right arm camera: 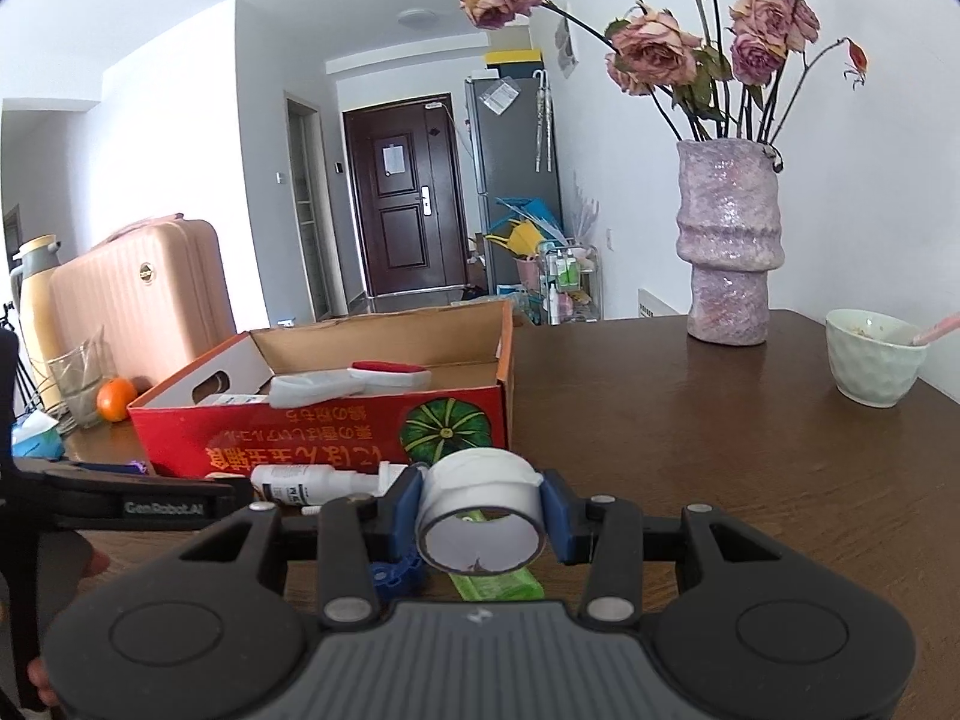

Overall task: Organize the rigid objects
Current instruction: 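Grasp the blue-and-white tape roll with the right tool and lift it, then grasp the beige cube plug with the left tool while the right tool holds the tape roll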

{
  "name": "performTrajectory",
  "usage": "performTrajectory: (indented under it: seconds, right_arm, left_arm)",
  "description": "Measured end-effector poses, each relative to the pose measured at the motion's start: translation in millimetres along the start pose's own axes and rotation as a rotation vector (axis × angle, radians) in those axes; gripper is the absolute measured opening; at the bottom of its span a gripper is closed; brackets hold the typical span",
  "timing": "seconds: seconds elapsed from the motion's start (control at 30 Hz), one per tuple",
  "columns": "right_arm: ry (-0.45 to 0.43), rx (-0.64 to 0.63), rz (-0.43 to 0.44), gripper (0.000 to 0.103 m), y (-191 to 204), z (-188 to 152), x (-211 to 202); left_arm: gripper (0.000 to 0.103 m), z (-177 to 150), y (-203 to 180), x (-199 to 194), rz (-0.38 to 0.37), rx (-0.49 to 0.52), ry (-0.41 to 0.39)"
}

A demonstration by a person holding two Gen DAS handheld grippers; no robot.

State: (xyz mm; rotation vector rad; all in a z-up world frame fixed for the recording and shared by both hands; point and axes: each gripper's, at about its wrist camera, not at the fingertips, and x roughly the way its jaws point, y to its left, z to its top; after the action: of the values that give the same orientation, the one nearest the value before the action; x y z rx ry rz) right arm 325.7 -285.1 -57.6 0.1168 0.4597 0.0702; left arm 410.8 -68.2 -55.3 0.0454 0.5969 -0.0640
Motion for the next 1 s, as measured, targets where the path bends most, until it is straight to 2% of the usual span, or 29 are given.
performTrajectory:
  seconds: [0.07, 0.1, 0.3, 0.47, 0.53, 0.63, 1.0]
  right_arm:
    - [0.003, -0.002, 0.001, 0.042, 1, 0, 1]
    - [0.003, -0.004, 0.001, 0.042, 1, -1, 1]
    - [0.009, -0.003, -0.002, 0.042, 2, -1, 2]
    - [0.027, -0.005, -0.009, 0.042, 3, -3, 7]
    - [0.026, -0.005, -0.01, 0.042, 3, -4, 7]
    - [0.024, -0.006, -0.01, 0.042, 2, -3, 7]
    - [0.006, -0.005, -0.002, 0.042, 2, -3, 2]
  left_arm:
    - [0.09, 1, 1, 5, -0.021, -0.007, 0.012]
    - [0.088, 1, 2, 8, -0.032, -0.011, 0.021]
    - [0.084, 2, 7, 19, -0.048, -0.042, 0.058]
    - [0.072, -1, 3, 27, -0.031, -0.033, 0.083]
    - [0.071, -2, 6, 31, -0.049, -0.049, 0.106]
    - [0.067, -3, 6, 30, -0.048, -0.048, 0.099]
    - [0.066, -2, 3, 19, -0.066, -0.022, 0.059]
